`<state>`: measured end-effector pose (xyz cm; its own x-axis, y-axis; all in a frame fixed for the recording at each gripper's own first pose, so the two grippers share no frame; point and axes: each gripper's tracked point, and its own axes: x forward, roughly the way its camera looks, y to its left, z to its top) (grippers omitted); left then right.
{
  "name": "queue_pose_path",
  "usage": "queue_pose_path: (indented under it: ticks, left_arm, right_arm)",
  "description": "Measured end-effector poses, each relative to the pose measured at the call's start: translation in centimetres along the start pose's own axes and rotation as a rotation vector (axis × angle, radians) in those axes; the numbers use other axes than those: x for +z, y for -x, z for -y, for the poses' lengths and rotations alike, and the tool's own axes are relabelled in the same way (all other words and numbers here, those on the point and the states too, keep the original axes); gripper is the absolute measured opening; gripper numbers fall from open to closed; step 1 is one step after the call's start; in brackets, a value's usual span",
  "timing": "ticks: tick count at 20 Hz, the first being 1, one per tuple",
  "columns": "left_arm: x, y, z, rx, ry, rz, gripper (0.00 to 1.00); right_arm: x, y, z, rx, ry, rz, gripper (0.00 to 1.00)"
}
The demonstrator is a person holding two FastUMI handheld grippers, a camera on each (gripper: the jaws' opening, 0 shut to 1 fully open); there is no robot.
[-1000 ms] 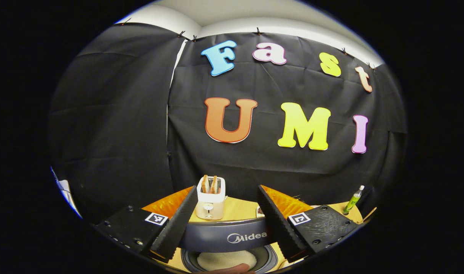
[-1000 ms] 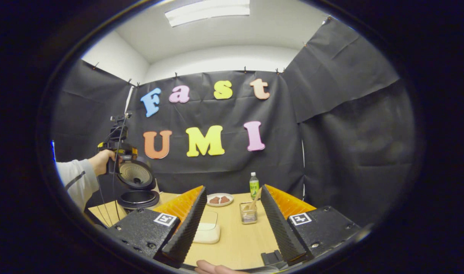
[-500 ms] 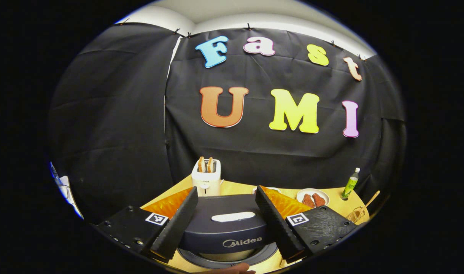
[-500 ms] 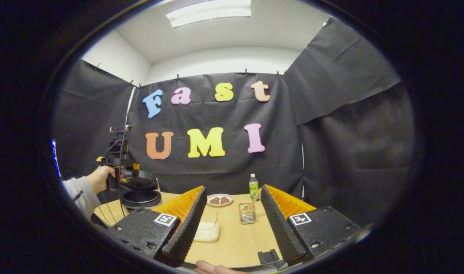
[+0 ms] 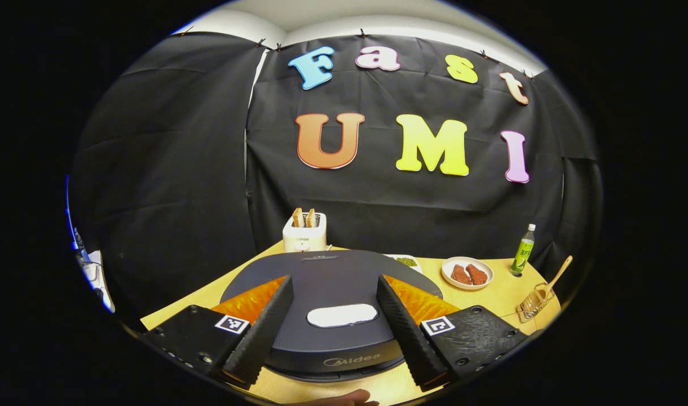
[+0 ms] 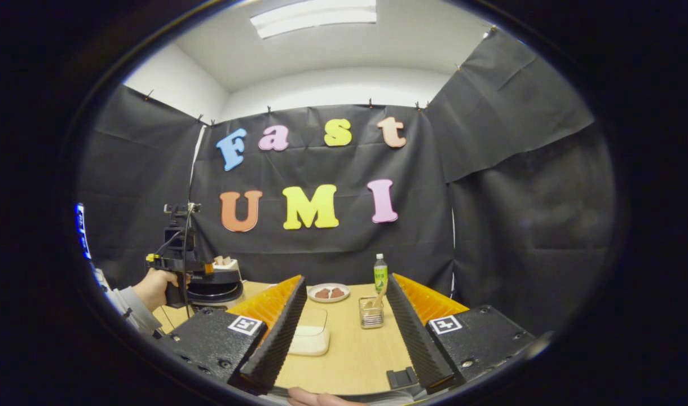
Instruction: Close the left gripper, press the button to open the rice cooker; take a wooden spoon from the chopstick holder with the right hand, scoop a spoonful of rice and pour it into the rice cooker, then put the wooden spoon back into the chopstick holder.
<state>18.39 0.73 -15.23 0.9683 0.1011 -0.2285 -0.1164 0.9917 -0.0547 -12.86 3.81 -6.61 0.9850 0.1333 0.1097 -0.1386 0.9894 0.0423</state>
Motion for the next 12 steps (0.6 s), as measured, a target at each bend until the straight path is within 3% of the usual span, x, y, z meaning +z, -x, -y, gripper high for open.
queue_pose_path:
  ticks: [7,12]
  left_arm:
    - [-3.5,-0.1,0.3,0.031,-0.026,-0.051,0.96]
    - [-3.3,0.0,0.3,0.057,-0.023,0.023,0.98]
  right_arm:
    - [-0.9,-0.6,-0.2,0.009,-0.006,-0.026,0.92]
    - [-0.9,-0.4,0.0,0.006,-0.003,-0.028,0.93]
